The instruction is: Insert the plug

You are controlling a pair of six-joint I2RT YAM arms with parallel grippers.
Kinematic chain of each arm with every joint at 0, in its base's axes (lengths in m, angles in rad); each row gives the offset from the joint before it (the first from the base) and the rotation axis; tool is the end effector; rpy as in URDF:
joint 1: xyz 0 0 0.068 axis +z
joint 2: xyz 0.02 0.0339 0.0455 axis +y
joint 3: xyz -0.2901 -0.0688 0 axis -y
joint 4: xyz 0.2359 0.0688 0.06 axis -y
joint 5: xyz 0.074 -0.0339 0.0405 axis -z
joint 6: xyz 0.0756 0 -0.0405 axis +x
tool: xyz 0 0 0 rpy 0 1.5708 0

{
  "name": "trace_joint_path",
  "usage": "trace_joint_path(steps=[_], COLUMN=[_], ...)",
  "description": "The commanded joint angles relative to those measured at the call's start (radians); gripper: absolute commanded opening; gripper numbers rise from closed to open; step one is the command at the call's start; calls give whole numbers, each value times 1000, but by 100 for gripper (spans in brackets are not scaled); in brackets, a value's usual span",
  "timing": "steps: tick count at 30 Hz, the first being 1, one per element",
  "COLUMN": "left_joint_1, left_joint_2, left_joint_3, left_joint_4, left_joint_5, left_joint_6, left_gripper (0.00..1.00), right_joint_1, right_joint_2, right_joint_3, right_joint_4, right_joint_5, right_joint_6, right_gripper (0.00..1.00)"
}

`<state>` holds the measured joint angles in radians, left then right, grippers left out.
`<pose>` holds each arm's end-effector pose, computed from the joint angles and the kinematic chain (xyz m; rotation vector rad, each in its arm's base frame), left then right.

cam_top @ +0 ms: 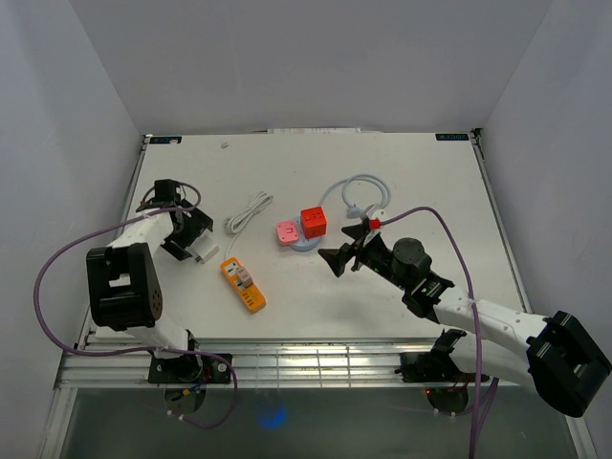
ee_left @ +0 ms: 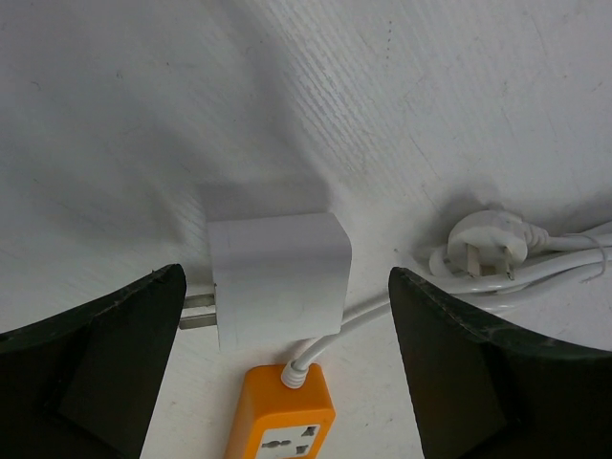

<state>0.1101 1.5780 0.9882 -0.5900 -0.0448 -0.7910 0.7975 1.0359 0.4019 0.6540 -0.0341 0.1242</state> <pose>0.3063 0.0373 0.1840 -1.2110 2.4753 -0.1240 0.1709 0.1787 0.2747 -0.5548 1.5011 0.7504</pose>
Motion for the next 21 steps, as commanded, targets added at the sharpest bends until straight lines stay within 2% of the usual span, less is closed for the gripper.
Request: trace_joint_path(steps=[1,7,14,21], left_joint_1=[0,0,-3,-30], left_joint_2=[11,39,85,36], left_joint_3=[4,7,-2,-13], left_joint_4=[22,36,56,59], left_joint_5=[-15,6,36,-27], left_joint_6=[1,10,-8,-17], left_gripper=[98,98,88,78], right_joint_1=[-7,-9,-9,-11], right_joint_2=[-7,-5,-10,-13], right_joint_3=[-8,-8,-9,-11], right_joint_4=[47,47,45,47], right_joint_5=[-7,-7,-7,-7], right_joint_6=[5,8,9,14], right_gripper=[94,94,94,94])
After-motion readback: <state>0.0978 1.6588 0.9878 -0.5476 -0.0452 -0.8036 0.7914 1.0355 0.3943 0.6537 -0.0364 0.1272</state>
